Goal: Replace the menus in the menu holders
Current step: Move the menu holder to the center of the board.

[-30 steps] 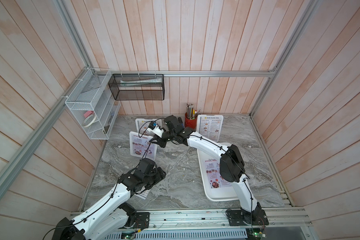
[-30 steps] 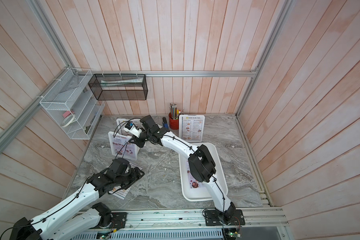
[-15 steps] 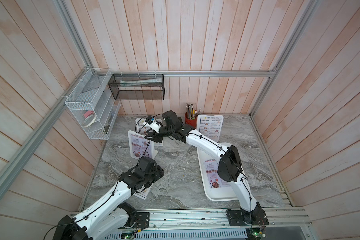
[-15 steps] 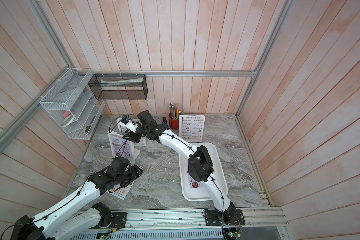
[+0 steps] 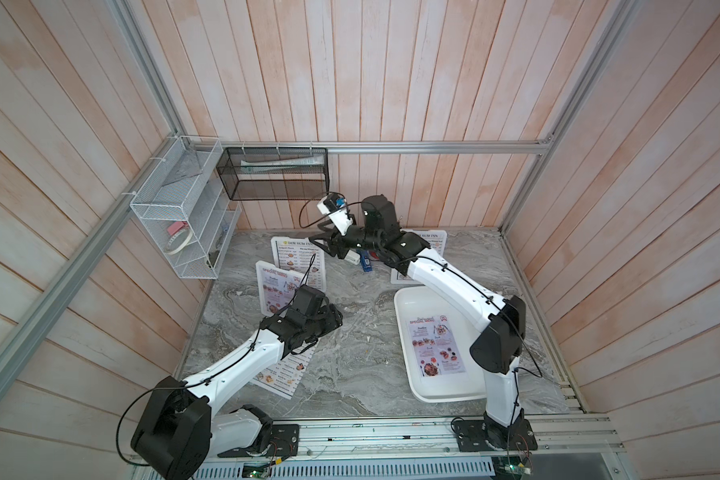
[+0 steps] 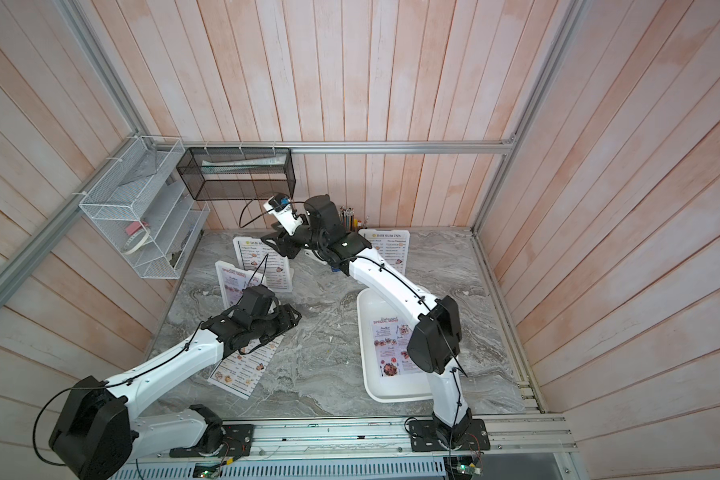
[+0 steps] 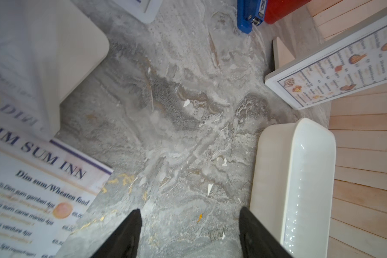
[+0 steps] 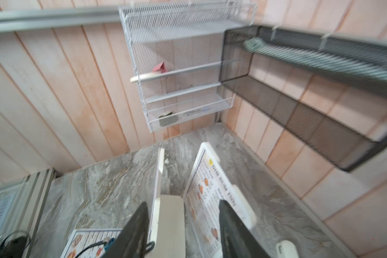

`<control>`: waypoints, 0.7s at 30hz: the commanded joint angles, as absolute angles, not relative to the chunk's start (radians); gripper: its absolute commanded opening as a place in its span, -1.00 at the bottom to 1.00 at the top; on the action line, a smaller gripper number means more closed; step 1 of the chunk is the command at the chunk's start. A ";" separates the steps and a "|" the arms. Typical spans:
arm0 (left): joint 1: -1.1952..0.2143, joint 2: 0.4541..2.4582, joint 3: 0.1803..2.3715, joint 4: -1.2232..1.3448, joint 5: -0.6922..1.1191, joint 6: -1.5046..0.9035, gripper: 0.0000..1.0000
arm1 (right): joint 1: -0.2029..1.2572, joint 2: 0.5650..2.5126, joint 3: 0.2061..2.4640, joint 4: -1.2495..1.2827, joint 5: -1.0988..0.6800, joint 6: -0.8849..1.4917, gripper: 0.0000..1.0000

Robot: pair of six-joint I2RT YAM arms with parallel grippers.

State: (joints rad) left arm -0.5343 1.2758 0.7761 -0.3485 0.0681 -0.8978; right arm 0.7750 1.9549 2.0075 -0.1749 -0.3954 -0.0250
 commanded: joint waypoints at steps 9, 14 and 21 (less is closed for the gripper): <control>-0.535 1.429 0.876 -0.213 -0.146 -0.778 0.45 | 0.713 1.759 1.752 -0.066 -0.205 0.141 0.07; -0.493 1.439 0.870 -0.188 -0.167 -0.754 0.45 | 0.713 1.725 1.693 -0.045 -0.200 0.152 0.06; -0.442 1.448 0.865 -0.175 -0.209 -0.726 0.46 | 0.713 1.723 1.682 -0.046 -0.214 0.155 0.07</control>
